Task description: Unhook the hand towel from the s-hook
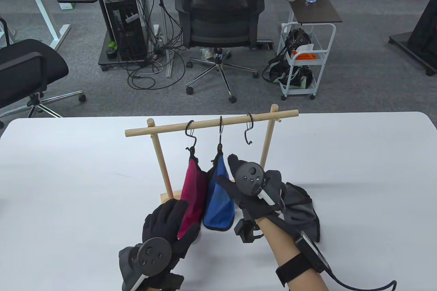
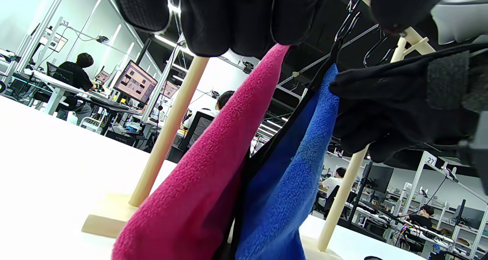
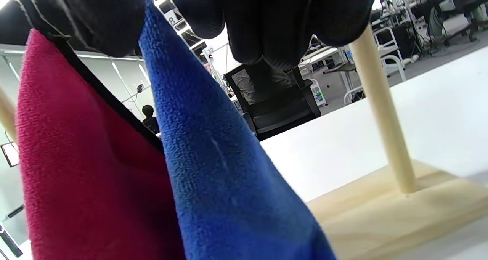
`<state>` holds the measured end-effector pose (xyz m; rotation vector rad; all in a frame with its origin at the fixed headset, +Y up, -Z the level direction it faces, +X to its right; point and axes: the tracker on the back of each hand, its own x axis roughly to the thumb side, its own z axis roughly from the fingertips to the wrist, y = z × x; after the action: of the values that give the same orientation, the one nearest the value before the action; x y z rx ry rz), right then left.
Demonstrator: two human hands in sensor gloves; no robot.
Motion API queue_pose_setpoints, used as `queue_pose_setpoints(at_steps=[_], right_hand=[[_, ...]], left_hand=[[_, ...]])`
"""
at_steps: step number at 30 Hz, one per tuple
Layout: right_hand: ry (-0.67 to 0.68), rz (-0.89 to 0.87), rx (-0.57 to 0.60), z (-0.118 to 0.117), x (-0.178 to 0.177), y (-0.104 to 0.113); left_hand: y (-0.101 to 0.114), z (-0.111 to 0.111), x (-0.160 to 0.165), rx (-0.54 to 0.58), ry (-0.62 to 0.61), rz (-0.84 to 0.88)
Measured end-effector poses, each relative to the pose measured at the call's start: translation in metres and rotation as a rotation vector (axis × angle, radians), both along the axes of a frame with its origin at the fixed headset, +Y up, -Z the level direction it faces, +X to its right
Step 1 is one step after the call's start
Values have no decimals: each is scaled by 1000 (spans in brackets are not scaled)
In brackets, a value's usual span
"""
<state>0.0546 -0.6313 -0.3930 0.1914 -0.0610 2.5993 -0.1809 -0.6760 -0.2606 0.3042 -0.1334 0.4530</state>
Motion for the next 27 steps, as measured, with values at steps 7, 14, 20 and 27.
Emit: queue_pose_setpoints(at_steps=[7,14,20,27], right_hand=[[-29,-137,-28,-9,-4,-5],[-58,-143,26,-11,-5,-5],[-65,-128,55,-9,-5,-4],[-58,-117,76,-5,-4,1]], left_hand=[[0,0,0,3,2,-1],[0,0,0,0,1,-3],[0,0,0,0,1,-2],[0,0,0,0,1,-2]])
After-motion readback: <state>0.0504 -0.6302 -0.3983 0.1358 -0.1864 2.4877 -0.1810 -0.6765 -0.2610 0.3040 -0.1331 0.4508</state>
